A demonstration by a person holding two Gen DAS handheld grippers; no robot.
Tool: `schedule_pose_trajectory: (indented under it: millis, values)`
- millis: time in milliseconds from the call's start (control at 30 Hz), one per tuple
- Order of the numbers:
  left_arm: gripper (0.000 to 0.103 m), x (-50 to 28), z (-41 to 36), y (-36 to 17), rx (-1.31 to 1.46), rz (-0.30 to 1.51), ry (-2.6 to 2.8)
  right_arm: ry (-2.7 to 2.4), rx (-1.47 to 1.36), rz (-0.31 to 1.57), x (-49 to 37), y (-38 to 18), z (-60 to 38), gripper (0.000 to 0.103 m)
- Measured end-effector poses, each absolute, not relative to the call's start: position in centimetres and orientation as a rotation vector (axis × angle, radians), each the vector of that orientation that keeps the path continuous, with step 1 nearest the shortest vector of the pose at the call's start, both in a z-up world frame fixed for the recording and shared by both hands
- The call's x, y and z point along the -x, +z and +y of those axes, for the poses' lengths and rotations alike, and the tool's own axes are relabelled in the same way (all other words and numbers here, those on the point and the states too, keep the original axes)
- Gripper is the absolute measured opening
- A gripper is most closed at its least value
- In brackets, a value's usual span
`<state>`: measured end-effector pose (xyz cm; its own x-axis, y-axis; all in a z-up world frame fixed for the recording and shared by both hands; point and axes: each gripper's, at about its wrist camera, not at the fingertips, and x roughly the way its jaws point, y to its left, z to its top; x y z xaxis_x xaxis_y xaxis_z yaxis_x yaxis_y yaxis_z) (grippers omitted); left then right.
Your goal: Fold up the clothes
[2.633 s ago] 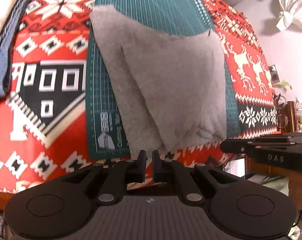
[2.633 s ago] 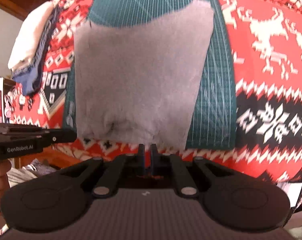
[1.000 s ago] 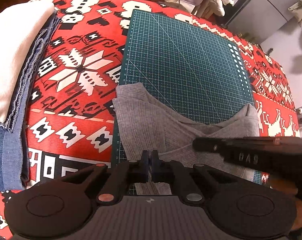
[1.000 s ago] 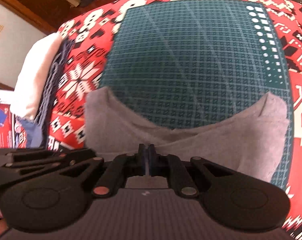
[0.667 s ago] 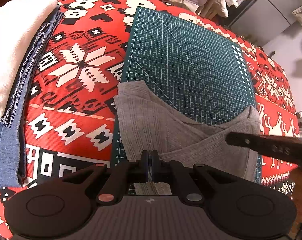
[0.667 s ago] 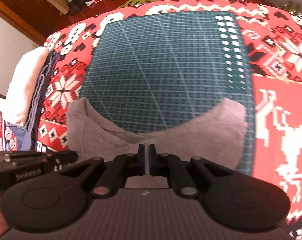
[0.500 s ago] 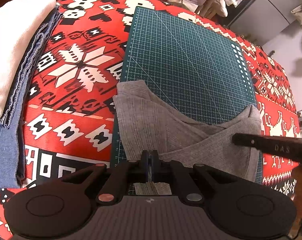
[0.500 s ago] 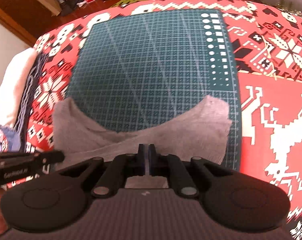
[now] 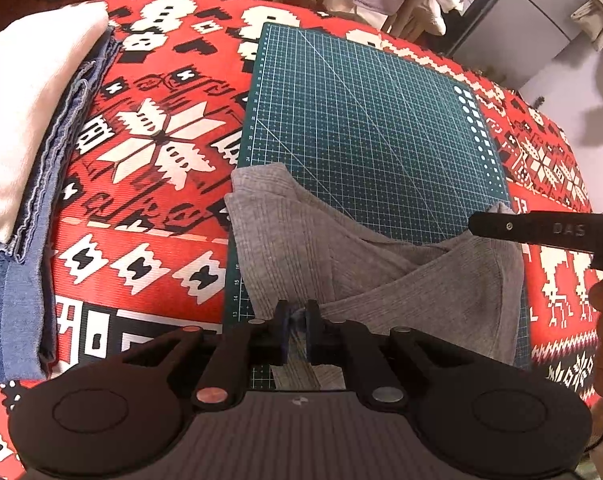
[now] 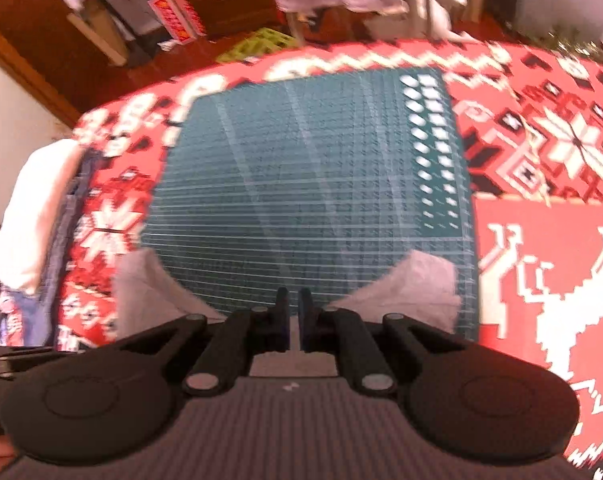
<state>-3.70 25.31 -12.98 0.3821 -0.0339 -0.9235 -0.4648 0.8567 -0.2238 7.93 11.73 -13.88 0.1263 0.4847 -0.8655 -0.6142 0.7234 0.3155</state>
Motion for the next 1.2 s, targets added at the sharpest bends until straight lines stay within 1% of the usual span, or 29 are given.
schedule_pose_trajectory:
  millis: [167,533,767,1100,1200]
  values:
    - [0.006,3.7,26.3,-11.9,0.523,1.119,0.299,0.941,0.164,1.208,-5.4,-13.1,14.7,0.006]
    - [0.006,4.4,28.7,-11.2,0.555,1.099,0.369,1.063,0.228,1.252,-1.9,-15.7,22.0,0.006]
    - [0.006,4.8,29.3,-11.4,0.575,1.09,0.378,1.054,0.206,1.254,-2.7,-16.4,22.8,0.006]
    - [0.006,4.8,29.2,-11.5,0.527,1.041,0.318,1.121,0.165,1.171,-2.8,-13.2,20.8,0.007]
    - [0.006,4.6,29.0,-11.6,0.506,1.019,0.285,1.161,0.184,1.163,-2.4,-13.3,20.7,0.005]
